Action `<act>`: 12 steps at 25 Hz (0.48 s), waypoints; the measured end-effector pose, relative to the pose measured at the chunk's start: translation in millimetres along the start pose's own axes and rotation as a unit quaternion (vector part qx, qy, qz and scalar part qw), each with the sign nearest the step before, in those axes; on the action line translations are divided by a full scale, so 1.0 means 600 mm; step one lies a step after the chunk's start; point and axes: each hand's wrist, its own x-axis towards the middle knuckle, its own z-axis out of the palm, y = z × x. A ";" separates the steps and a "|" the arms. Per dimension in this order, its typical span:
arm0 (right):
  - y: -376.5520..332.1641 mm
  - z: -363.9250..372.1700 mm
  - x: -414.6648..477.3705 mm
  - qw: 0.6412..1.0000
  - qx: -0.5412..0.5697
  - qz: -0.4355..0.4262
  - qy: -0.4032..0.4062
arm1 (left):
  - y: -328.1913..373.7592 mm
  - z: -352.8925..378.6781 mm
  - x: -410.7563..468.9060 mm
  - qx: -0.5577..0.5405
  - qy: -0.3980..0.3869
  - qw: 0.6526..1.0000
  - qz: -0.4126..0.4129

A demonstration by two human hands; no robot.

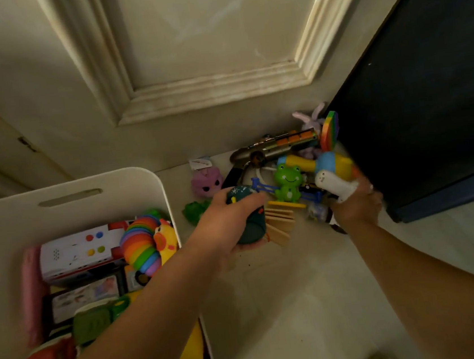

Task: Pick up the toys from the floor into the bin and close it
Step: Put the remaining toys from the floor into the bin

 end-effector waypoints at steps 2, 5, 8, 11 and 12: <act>-0.002 -0.012 -0.026 1.000 0.016 0.014 0.000 | 0.010 -0.003 -0.019 0.013 -0.005 1.000 0.007; -0.024 -0.049 -0.073 0.998 0.055 0.034 0.020 | 0.051 0.004 -0.057 0.035 -0.016 0.999 0.005; -0.068 -0.098 -0.122 0.990 0.137 0.011 0.020 | 0.108 0.002 -0.114 0.088 -0.017 0.994 0.059; -0.132 -0.159 -0.182 0.972 0.231 -0.048 -0.001 | 0.154 -0.019 -0.198 0.089 0.007 0.991 0.098; -0.155 -0.180 -0.208 0.962 0.261 -0.074 -0.014 | 0.161 -0.032 -0.227 0.089 0.026 0.990 0.108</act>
